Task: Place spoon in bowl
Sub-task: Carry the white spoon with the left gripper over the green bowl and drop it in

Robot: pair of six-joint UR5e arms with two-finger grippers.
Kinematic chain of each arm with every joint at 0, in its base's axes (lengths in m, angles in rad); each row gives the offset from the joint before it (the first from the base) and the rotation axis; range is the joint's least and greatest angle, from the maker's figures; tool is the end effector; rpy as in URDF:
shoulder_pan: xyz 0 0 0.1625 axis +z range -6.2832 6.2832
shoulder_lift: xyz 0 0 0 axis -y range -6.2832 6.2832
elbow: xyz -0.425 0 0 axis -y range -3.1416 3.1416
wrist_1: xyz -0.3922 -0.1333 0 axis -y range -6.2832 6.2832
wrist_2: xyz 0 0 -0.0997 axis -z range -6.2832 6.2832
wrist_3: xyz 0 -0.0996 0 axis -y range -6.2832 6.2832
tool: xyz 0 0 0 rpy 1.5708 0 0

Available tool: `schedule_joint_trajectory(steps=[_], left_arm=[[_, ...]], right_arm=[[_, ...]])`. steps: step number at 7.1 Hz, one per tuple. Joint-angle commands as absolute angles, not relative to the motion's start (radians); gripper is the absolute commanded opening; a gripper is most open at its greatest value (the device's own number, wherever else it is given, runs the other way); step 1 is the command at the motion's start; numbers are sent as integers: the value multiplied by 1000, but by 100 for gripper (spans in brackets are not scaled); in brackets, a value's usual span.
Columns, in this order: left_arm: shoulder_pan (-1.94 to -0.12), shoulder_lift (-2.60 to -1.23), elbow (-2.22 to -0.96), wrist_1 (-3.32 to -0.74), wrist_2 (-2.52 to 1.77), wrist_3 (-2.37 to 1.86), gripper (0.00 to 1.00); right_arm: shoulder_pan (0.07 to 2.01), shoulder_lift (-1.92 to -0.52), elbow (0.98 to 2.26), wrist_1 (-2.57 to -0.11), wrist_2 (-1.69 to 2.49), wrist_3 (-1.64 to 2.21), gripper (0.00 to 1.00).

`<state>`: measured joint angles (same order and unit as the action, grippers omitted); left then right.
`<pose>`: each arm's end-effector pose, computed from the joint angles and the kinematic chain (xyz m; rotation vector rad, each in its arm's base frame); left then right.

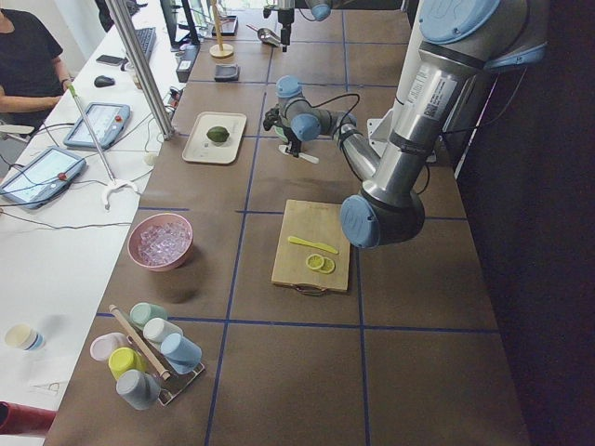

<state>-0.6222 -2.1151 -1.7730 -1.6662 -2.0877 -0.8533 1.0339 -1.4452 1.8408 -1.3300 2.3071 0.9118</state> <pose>0.4702 -0.4407 0.2431 0.1302 0.9485 0.3054 -0.2187 -0.4973 0.4331 -0.0164 -0.9328 0.1132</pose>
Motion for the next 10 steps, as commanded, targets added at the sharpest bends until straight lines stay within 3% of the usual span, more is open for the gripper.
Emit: schedule_joint_trajectory(steps=[1, 3, 5, 6, 8, 9, 10], left_arm=[[-552, -2305, -1641, -1651, -2028, -977, 0], [-551, -2420, -1502, -1661, -2011, -989, 3], [-537, -2427, -1496, -1664, -2010, -989, 16], [-538, -2425, -1494, -1664, -2010, -988, 17], [-537, -2428, -1479, -1664, -2010, -986, 39], [-537, -2430, -1480, -1664, -2010, -988, 58], [-538, -2430, -1483, -1663, -2008, -988, 84]], right_arm=[[1035, -1447, 1841, -1330, 2303, 911, 99], [1034, -1445, 1841, -1330, 2303, 913, 99], [1034, -1445, 1844, -1328, 2302, 914, 99], [1034, -1447, 1845, -1328, 2303, 916, 99], [1034, -1447, 1844, -1328, 2306, 916, 99], [1035, -1451, 1841, -1327, 2307, 914, 99], [1037, -1454, 1844, -1327, 2309, 913, 99]])
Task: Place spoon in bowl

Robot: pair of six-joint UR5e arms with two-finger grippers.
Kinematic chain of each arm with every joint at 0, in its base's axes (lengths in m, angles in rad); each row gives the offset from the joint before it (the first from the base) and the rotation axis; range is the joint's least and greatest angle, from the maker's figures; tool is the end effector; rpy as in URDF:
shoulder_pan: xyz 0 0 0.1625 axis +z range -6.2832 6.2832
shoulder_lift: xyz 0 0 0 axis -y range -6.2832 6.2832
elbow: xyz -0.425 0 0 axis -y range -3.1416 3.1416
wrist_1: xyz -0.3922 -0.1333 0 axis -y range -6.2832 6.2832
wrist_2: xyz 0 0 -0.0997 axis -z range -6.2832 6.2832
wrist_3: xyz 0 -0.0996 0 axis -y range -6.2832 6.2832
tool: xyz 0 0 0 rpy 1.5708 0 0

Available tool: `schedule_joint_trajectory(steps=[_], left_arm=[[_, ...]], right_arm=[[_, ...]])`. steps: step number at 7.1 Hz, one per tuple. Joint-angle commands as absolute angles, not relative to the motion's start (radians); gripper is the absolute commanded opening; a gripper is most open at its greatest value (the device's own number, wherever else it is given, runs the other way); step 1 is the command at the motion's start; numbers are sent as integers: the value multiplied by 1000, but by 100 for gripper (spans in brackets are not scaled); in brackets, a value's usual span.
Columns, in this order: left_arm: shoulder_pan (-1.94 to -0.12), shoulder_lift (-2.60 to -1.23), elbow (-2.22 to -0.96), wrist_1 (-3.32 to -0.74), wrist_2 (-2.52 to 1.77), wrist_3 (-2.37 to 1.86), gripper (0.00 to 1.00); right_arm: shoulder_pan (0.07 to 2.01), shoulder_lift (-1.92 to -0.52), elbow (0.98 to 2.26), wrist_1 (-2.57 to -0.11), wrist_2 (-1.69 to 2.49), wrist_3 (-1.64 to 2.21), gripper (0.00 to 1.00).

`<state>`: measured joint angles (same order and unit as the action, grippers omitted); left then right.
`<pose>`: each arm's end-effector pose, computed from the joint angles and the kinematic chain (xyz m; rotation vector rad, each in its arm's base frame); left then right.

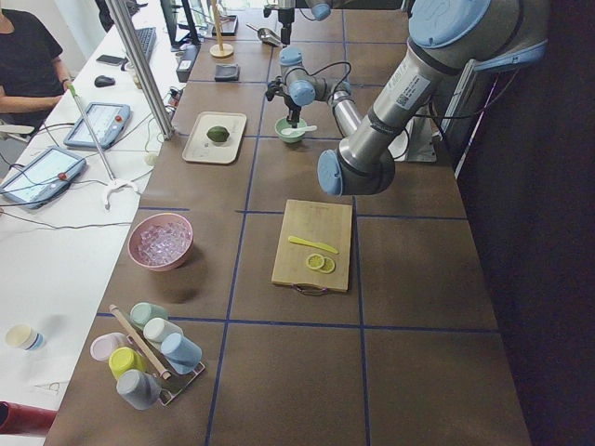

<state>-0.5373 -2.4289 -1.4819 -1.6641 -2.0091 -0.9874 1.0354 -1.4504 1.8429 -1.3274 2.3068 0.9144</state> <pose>0.5863 -0.4553 0.1505 0.1031 0.9376 0.2316 -0.2171 -0.4962 0.4346 -0.0171 -0.9324 0.1173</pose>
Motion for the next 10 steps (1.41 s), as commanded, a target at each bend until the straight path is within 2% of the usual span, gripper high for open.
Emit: schedule_joint_trajectory(steps=[1, 2, 4, 5, 7, 9, 10], left_arm=[[-566, -2427, -1497, -1654, -2003, -991, 89], [-631, -2392, -1531, -1622, -2012, -989, 89], [-775, -2129, -1722, -1577, -2115, -813, 89], [-878, -2009, -1765, -1577, -2167, -657, 89], [-1131, -1842, -1749, -1557, -2287, -282, 89], [-1387, -1790, -1723, -1347, -2325, 92, 89], [-1484, -1790, -1650, -1285, -2336, 226, 89]], right_arm=[[1054, -1465, 1844, -1328, 2309, 902, 99], [1092, -1485, 1839, -1333, 2307, 881, 99], [1199, -1520, 1844, -1409, 2312, 676, 99], [1253, -1532, 1841, -1481, 2312, 519, 99], [1353, -1539, 1836, -1651, 2312, 215, 99], [1417, -1584, 1784, -1664, 2327, 56, 99], [1458, -1592, 1737, -1661, 2356, -18, 99]])
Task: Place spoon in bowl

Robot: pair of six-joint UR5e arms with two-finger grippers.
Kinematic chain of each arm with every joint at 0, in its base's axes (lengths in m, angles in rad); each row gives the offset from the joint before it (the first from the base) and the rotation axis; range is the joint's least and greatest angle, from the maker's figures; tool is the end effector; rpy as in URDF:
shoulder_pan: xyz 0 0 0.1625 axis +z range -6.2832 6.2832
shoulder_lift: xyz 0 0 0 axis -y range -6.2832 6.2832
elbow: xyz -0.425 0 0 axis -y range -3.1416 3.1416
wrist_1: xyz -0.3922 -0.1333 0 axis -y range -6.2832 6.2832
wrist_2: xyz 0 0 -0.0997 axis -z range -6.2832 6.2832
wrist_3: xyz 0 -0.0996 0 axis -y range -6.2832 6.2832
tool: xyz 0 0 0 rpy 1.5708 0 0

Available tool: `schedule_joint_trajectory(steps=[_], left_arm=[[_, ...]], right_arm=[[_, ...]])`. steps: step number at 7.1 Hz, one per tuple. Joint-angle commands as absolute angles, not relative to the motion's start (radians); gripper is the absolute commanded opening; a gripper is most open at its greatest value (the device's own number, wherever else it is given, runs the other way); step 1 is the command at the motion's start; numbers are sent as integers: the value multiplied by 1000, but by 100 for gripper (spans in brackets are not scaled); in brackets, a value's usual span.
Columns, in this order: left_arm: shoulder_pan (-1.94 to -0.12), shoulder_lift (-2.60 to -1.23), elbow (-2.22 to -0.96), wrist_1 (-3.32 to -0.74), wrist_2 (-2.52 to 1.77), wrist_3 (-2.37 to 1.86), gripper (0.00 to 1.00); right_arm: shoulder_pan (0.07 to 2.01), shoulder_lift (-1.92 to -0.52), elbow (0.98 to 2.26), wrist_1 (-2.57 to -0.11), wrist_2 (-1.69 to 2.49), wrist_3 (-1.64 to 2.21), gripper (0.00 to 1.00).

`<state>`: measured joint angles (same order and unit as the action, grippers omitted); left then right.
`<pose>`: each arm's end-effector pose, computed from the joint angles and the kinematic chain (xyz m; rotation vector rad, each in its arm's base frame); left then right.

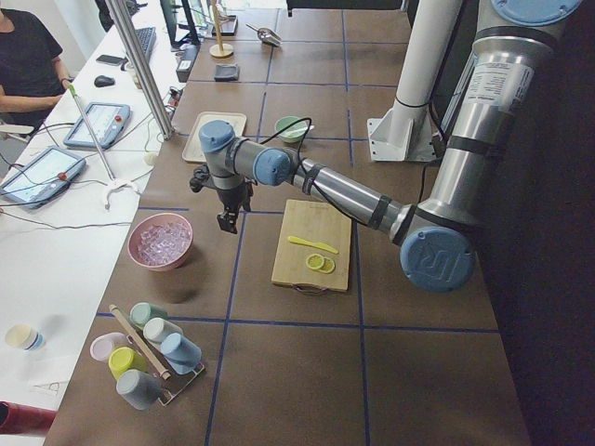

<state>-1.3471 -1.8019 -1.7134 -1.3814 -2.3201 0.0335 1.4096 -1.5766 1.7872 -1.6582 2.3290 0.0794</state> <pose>0.0635 -0.5741 0.4864 0.1043 0.7636 0.3134 -0.0145 -0.4930 0.5650 0.0255 -0.7663 -0.1245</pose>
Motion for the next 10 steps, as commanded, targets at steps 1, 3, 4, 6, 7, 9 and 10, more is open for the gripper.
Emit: schedule_joint_trajectory(steps=[1, 3, 4, 6, 7, 9, 10], left_arm=[[-1517, -1784, -1602, -1281, -2405, 242, 89], [-1603, -1709, -1565, -1276, -2413, 230, 100], [-1605, -1706, -1533, -1276, -2413, 223, 100], [-1603, -1692, -1543, -1296, -2411, 124, 100], [-1603, -1672, -1564, -1296, -2411, 118, 100], [-1600, -1666, -1600, -1293, -2410, 63, 100], [-1598, -1632, -1624, -1295, -2410, 61, 100]], right_arm=[[1501, -1594, 1685, -1661, 2361, -108, 99], [1523, -1594, 1661, -1669, 2364, -140, 99], [1523, -1592, 1658, -1672, 2362, -140, 99], [1523, -1585, 1661, -1667, 2361, -138, 99], [1523, -1585, 1664, -1667, 2361, -127, 99], [1523, -1583, 1672, -1669, 2362, -104, 99], [1523, -1583, 1672, -1669, 2362, -80, 99]])
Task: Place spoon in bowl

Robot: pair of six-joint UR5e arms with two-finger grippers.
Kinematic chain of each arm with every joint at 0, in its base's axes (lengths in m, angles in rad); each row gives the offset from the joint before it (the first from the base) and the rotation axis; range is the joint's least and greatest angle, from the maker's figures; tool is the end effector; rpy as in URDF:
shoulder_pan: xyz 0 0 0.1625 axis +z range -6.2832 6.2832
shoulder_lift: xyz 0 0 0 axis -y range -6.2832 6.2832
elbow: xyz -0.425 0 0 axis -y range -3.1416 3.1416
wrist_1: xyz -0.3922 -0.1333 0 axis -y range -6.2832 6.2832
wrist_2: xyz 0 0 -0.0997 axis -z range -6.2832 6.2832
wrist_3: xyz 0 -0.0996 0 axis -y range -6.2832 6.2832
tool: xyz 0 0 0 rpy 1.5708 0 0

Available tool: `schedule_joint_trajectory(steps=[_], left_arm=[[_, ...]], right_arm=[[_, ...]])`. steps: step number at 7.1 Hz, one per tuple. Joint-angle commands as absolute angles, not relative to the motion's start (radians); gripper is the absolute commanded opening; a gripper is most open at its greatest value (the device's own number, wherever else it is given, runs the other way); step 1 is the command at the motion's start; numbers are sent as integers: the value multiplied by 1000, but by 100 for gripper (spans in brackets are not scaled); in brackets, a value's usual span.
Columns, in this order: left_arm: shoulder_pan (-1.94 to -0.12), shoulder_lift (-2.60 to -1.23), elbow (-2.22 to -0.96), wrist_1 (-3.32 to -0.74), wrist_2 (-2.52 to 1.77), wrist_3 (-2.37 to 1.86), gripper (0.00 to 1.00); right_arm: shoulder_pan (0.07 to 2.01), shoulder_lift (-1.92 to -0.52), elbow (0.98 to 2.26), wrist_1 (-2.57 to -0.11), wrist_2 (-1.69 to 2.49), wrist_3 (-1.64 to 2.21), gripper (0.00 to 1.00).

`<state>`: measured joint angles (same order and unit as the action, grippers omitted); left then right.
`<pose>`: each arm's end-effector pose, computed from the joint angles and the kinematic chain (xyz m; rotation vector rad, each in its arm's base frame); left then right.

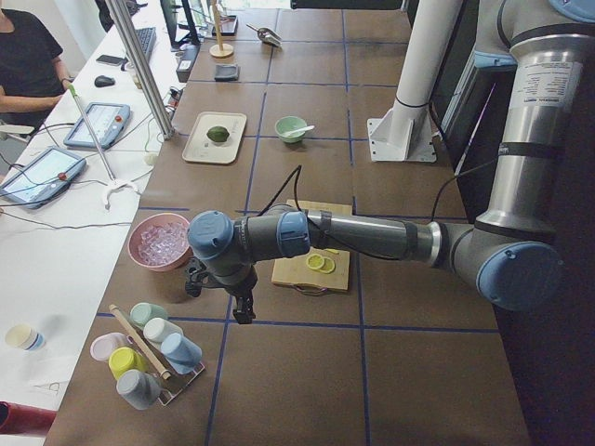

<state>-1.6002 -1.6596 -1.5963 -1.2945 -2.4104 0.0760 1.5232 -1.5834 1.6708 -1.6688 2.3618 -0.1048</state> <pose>-0.0743 -0.5130 0.6228 -0.1080 0.8444 -0.0243 0.0394 -0.4867 0.6243 0.0126 -0.7917 -0.1402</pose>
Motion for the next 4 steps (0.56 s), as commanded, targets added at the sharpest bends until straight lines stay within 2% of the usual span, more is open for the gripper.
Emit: schedule_joint_trajectory(steps=[1, 4], left_arm=[[-1597, -1620, -1659, -1290, -2413, 55, 100], [-1588, -1589, -1677, -1309, -2411, 20, 100]], right_arm=[[1523, -1583, 1674, -1666, 2365, -63, 99], [1522, -1585, 1664, -1664, 2385, -63, 99]])
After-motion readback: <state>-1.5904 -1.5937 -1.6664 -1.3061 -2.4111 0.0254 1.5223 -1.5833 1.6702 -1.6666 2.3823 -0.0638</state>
